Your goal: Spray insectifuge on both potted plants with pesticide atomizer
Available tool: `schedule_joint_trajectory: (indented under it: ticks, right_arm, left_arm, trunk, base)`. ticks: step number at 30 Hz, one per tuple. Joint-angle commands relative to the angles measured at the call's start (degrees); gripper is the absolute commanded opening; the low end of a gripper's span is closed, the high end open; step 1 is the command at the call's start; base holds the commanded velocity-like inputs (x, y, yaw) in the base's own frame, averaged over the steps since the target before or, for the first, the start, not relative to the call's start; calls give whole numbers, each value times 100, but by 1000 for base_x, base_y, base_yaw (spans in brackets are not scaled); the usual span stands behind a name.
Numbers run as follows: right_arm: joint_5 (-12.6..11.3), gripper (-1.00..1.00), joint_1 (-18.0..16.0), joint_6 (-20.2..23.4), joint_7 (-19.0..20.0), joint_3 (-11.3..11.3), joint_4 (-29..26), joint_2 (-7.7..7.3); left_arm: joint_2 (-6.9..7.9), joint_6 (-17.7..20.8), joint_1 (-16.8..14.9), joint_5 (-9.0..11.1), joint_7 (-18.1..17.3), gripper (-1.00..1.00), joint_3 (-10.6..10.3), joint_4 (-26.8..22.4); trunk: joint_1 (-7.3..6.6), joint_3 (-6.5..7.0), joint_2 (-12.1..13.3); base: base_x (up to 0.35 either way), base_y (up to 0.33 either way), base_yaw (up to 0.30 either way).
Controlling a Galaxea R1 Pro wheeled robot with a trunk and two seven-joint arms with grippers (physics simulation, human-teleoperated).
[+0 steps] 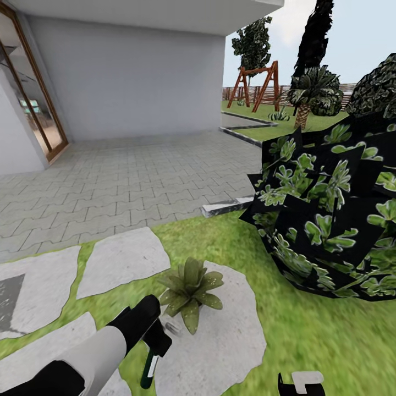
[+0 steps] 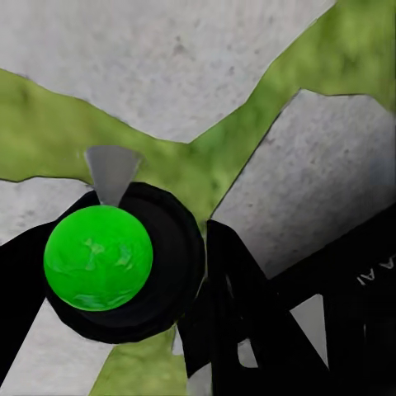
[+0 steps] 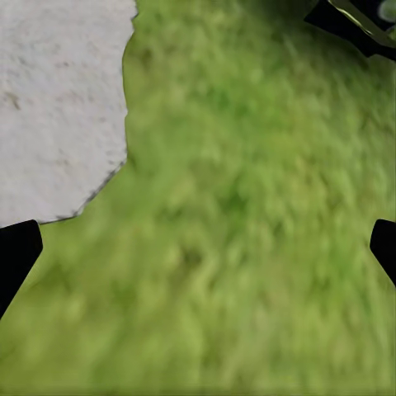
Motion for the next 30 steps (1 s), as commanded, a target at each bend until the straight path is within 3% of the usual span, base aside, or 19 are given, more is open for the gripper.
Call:
schedule_joint_trajectory:
  ticks: [1,12,18,24,30]
  right_arm:
    - [58,100,-4,-6,-37,-14,6,0]
    - [58,100,-4,-6,-38,-14,3,0]
    - [58,100,-4,-6,-37,-14,4,2]
    - [58,100,-4,-6,-35,-11,7,4]
    - [58,100,-4,-6,-37,-11,3,8]
  left_arm:
    - [0,-2,12,-12,-54,-100,-16,10]
    - [43,-17,115,32,24,-100,-15,-58]
    - [52,-17,115,32,230,-100,-5,-68]
    - [52,-17,109,29,289,-100,-25,-108]
    - [61,69,64,19,273,-100,-33,-725]
  trunk:
    - [-1,-5,-2]
    - [-1,-5,-2]
    - [-1,-5,-2]
    - [-1,-5,-2]
    - [-1,-5,-2]
  base:
    - [0,0,0]
    - [-8,2,0]
    - [-234,167,-19]
    - [-87,283,-265]
    - [162,288,-298]
